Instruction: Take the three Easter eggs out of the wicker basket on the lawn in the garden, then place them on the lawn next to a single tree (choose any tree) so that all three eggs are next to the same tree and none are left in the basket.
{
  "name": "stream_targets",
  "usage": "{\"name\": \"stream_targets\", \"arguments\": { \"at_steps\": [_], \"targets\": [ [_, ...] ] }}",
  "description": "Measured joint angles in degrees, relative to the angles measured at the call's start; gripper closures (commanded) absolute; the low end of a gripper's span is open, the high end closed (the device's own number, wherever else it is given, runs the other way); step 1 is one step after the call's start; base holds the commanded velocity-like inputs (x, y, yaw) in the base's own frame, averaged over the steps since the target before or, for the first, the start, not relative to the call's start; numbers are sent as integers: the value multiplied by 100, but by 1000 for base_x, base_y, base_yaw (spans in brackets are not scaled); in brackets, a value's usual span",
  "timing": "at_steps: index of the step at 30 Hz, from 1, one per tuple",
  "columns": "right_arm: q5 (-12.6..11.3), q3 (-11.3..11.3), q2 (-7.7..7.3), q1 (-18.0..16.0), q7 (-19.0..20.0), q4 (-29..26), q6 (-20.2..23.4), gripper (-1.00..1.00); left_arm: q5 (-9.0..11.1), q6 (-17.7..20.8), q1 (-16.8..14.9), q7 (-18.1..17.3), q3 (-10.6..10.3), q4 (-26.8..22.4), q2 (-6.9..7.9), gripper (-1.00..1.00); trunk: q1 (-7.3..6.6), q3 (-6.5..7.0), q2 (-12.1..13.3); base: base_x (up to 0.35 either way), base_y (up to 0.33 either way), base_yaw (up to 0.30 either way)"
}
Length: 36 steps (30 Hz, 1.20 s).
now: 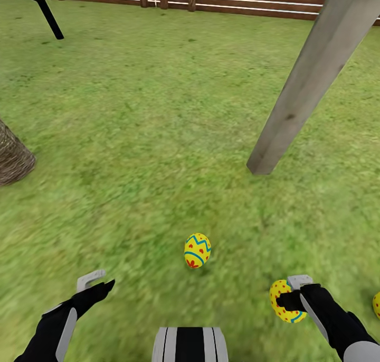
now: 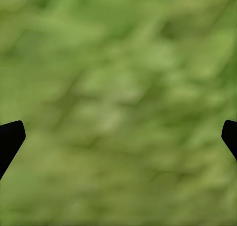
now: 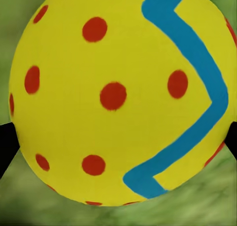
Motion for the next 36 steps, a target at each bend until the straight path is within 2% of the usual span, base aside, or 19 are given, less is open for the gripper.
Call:
{"name": "stream_targets", "arguments": {
  "at_steps": [3, 4, 9, 11, 12, 14, 16, 23, 36],
  "targets": [
    [0, 0, 0, -1, 1, 0, 0, -100, 3, -9, 0, 3, 5, 46, 3, -100, 0, 0, 0, 0, 0, 0],
    [0, 0, 1, 0, -3, -3, 0, -100, 4, -15, 1, 6, 8, 194, 7, -100, 0, 0, 0, 0, 0, 0],
    [0, 1, -17, -1, 136, 335, -5, -100, -9, -18, -1, 0, 6, 365, 17, -100, -13, 110, 7, 0, 0, 0],
    [-72, 1, 63, 3, 142, 341, -3, -100, -8, -16, -1, 3, 6, 371, 17, -100, -18, 154, 9, 0, 0, 0],
    [0, -1, 124, 0, 125, 343, -9, -100, -8, -17, -1, 4, 6, 371, 17, -100, -20, 177, 11, 0, 0, 0],
    [-58, 0, 166, 2, 132, 344, -9, -100, -8, -12, -1, 4, 4, 373, 14, -100, -25, 221, 14, 0, 0, 0],
    [-242, 2, 178, 7, 156, 346, -1, -100, -8, -10, -2, 6, -2, 380, 9, -100, -29, 265, 16, 0, 0, 0],
    [-242, 2, 180, 8, 156, 347, -1, -100, 4, -9, -2, -7, 5, 388, 14, -100, -47, 420, 26, -5, 0, 0],
    [-250, -1, 180, 7, 156, 356, -1, -100, 8, -10, -2, -19, -5, 581, -1, -100, -77, 708, 43, -331, 0, 0]
  ]
}}
